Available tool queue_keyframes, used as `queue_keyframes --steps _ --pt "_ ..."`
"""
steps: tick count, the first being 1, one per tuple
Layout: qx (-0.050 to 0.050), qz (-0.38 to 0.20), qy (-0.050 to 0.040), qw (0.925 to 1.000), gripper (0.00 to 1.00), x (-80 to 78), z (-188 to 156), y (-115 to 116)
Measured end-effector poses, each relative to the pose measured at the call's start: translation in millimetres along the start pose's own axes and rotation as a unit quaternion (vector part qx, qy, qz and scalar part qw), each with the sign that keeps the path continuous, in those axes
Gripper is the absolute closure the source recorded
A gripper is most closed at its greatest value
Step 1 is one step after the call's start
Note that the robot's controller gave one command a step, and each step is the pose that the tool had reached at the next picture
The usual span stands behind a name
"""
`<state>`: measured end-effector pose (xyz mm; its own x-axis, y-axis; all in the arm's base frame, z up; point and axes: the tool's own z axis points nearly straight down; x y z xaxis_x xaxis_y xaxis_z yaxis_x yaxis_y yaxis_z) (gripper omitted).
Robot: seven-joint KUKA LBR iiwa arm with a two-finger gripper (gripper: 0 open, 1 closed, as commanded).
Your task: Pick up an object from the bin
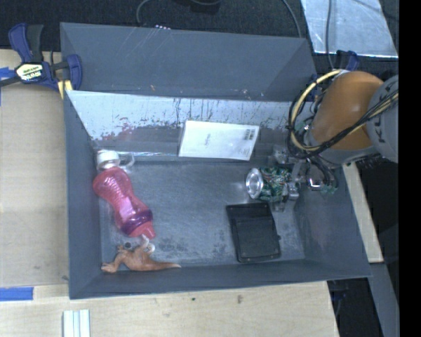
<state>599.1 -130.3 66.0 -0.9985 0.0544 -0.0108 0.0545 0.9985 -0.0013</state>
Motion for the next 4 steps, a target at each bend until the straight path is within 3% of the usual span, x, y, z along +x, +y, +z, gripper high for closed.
queue_keyframes --steps 1,2,4 --pt "0.0 -0.018 -0.0005 0.9998 0.0 4.0 -10.0 11.9" --pt "-0.001 -0.001 -0.0039 1.0 1.0 -2.5 -2.3 0.8" --pt "-0.001 -0.001 -0.003 1.0 1.0 -1.5 -5.7 0.9"
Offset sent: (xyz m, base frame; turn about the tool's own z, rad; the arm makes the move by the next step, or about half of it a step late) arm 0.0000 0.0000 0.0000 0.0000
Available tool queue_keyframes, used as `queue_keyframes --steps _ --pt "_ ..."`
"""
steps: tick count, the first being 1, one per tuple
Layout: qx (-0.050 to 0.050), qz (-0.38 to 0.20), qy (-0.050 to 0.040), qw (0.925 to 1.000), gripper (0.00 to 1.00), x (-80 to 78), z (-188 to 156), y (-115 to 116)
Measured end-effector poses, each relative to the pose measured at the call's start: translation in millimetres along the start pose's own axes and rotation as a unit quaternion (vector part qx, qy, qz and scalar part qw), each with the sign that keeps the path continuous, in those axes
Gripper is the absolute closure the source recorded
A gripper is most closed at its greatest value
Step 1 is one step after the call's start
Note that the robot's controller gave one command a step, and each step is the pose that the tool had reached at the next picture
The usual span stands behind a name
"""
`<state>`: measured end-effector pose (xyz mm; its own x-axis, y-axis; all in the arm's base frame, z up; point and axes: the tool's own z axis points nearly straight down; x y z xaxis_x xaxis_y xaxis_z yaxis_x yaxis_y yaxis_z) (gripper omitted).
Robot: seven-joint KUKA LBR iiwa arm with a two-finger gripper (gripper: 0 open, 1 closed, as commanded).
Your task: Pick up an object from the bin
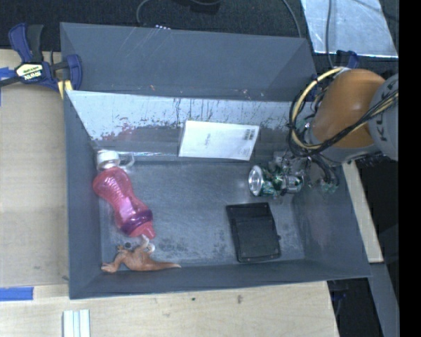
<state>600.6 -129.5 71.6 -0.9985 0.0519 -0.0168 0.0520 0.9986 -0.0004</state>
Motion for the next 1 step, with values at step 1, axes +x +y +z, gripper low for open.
queue_keyframes --steps 1 --pt "-0.001 0.0 0.0046 1.0 1.0 2.2 -17.3 0.2"
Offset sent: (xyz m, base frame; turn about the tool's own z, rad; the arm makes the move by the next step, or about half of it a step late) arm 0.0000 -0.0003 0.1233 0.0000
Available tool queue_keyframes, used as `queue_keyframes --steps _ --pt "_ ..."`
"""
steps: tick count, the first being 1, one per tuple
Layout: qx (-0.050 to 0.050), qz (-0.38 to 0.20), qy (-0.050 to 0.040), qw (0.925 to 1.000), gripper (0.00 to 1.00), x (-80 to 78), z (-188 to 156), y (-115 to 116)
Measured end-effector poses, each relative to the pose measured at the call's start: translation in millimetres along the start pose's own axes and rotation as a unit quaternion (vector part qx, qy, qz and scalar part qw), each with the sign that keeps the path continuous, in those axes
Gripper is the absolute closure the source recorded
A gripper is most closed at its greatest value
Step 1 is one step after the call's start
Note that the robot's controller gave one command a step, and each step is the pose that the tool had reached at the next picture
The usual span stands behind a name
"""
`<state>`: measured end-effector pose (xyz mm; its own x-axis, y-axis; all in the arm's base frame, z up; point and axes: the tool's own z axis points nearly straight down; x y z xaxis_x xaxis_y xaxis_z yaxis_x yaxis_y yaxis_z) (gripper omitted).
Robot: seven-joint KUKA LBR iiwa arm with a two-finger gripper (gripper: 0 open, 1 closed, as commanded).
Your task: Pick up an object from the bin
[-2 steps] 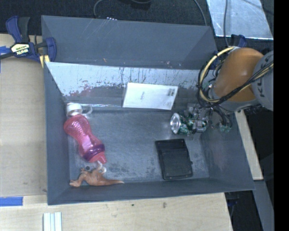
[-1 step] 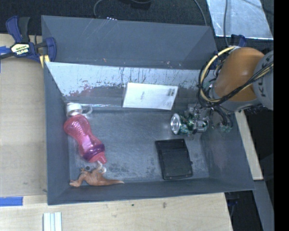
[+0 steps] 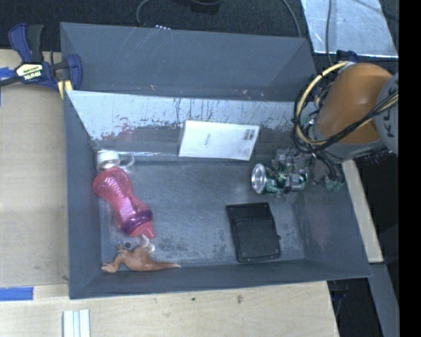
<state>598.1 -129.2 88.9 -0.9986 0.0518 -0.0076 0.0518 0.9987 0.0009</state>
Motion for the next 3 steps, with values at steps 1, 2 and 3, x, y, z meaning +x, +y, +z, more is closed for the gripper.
queue_keyframes --steps 1,2,3 --pt "0.0 0.0 -0.0017 1.0 1.0 -1.2 -24.8 -0.3" --pt "0.001 0.0 -0.0042 1.0 1.0 -2.7 -48.3 -0.6" --pt "0.001 0.0 -0.0054 1.0 1.0 -3.6 -66.1 -0.7"
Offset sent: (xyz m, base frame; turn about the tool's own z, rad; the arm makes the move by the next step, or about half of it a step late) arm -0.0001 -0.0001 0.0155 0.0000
